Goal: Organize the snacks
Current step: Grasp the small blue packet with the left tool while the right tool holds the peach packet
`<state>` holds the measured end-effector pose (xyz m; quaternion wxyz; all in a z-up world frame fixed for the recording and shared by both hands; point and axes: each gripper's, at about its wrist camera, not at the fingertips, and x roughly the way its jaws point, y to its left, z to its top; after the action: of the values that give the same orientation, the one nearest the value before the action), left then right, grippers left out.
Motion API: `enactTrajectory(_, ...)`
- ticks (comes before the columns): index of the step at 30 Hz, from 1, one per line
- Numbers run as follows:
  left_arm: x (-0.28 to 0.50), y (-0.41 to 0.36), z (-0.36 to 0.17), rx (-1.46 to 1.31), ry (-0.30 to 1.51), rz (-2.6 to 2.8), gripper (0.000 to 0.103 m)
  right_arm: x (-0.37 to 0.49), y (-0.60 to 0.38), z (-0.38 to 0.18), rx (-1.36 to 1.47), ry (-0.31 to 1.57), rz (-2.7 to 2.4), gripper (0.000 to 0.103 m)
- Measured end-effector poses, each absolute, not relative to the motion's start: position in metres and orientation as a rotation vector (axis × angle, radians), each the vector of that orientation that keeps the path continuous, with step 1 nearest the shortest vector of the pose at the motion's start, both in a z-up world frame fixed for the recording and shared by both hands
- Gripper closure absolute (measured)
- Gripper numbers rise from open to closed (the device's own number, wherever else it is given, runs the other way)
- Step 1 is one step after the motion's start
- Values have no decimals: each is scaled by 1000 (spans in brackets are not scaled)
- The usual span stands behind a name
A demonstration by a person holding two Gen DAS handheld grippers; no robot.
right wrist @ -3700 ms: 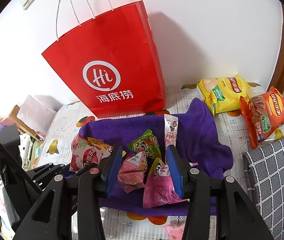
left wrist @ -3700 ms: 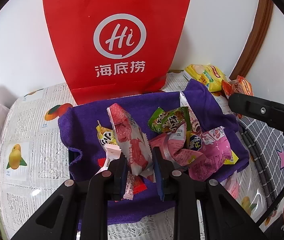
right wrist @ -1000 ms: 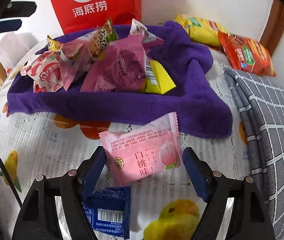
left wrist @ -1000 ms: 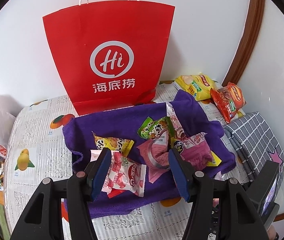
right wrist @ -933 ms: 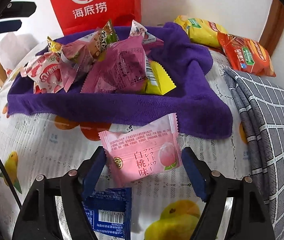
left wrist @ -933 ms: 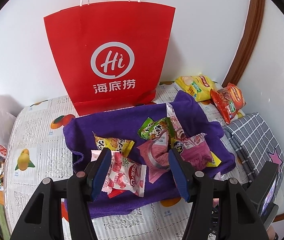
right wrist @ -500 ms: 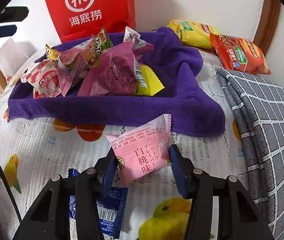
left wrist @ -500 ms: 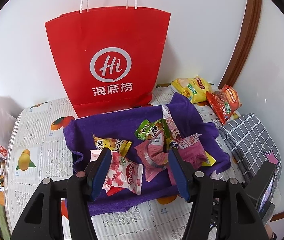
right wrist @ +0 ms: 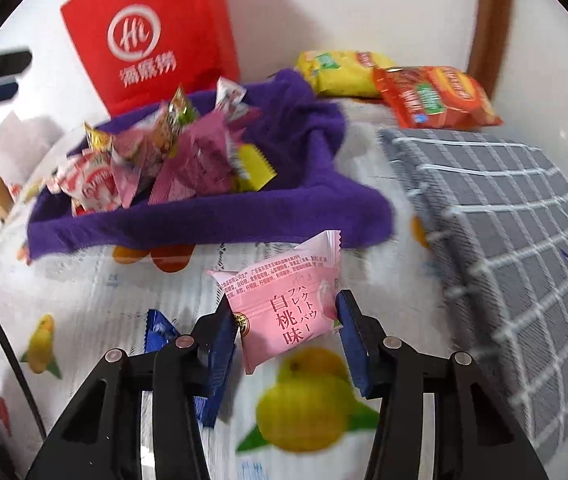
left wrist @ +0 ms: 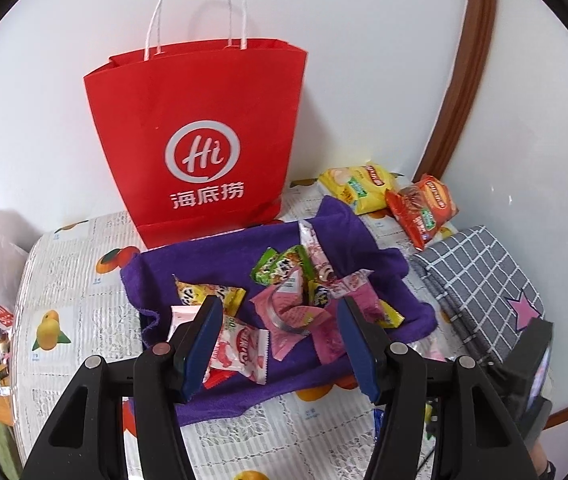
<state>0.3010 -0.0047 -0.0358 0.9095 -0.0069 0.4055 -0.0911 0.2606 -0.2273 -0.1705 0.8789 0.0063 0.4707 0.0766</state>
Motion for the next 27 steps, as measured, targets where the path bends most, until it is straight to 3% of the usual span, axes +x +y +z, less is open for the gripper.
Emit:
enactTrajectory(10, 275, -47, -54, 43, 884, -254, 46, 204, -253, -132, 44, 929, 170, 55)
enactTrajectory(27, 235, -91, -171, -60, 1137, -276, 46, 155, -281, -143, 137, 912, 219, 55)
